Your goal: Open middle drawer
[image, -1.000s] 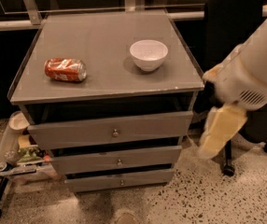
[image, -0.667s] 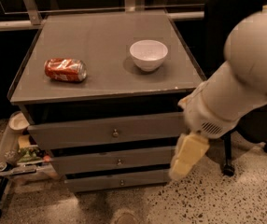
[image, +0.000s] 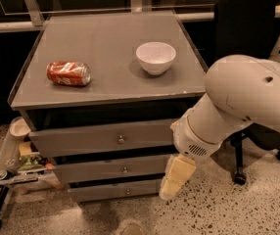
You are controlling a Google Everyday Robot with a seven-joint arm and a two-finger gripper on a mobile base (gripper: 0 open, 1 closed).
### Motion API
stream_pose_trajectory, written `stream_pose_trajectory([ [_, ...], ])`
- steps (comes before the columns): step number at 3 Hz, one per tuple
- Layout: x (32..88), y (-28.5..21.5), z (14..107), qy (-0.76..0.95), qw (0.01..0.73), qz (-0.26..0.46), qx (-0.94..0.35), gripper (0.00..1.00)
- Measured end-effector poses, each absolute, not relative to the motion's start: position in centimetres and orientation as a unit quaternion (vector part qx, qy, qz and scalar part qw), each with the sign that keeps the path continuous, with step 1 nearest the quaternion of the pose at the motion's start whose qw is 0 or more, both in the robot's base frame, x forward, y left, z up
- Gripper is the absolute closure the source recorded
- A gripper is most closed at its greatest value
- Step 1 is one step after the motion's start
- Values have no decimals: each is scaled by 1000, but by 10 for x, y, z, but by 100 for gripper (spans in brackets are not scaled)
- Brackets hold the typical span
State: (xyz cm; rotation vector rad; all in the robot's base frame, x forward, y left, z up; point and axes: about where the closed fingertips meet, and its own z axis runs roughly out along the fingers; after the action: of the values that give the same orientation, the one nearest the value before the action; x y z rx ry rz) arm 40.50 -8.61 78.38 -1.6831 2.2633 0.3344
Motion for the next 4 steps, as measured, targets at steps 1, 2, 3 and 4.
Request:
stream_pose_trajectory([
  [1, 399, -81, 768, 775, 167, 126, -596, 0],
  [2, 399, -70, 703, 774, 162, 140, -597, 0],
  [3, 409, -54, 638, 778, 165, 151, -587, 0],
  [4, 421, -36, 581, 781, 169, 163, -578, 0],
])
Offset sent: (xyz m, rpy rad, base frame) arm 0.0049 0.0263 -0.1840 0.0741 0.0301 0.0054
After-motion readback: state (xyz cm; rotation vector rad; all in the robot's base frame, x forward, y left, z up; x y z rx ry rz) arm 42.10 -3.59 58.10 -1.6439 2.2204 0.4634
